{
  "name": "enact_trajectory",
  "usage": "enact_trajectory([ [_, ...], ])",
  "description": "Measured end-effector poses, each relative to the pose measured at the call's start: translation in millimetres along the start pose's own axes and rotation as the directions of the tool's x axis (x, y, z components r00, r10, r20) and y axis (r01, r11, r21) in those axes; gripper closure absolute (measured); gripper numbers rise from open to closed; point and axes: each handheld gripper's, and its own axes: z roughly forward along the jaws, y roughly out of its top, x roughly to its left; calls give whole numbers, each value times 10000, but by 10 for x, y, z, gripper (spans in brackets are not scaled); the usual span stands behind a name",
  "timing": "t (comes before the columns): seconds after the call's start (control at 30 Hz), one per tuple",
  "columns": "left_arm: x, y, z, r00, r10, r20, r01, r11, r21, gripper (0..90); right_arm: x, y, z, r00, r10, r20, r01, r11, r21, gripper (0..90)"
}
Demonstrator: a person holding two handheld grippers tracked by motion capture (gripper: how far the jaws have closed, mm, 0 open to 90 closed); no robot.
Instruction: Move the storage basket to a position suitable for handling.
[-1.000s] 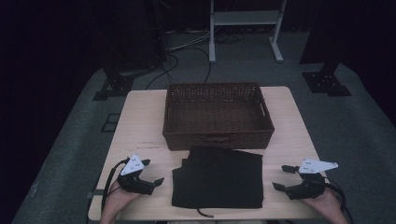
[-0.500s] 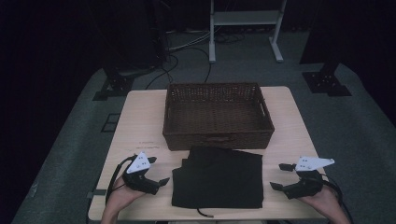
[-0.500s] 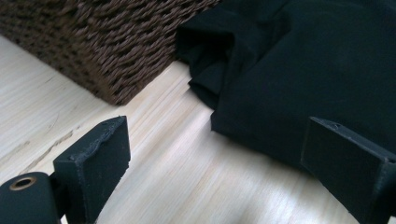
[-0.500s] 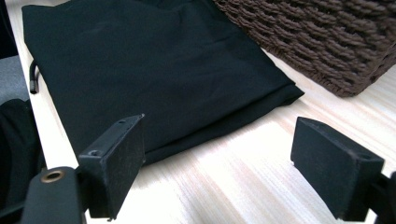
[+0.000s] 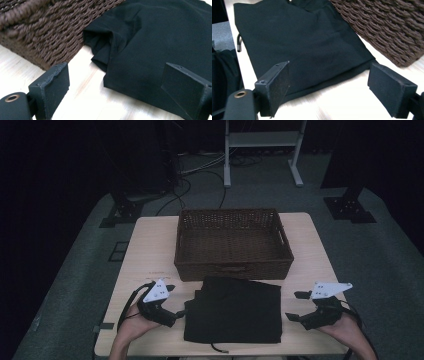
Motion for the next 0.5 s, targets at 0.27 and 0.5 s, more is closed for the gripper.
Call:
enact_trajectory([
  [0.27,-3,162,-29,9986,509,111,-511,9986,161,72,19,111,-11,9997,-240,-95,240,9997,29,167],
  [0.5,-16,297,-20,9964,811,236,-814,9966,109,67,29,180,17,9991,-403,-146,405,9991,121,167],
])
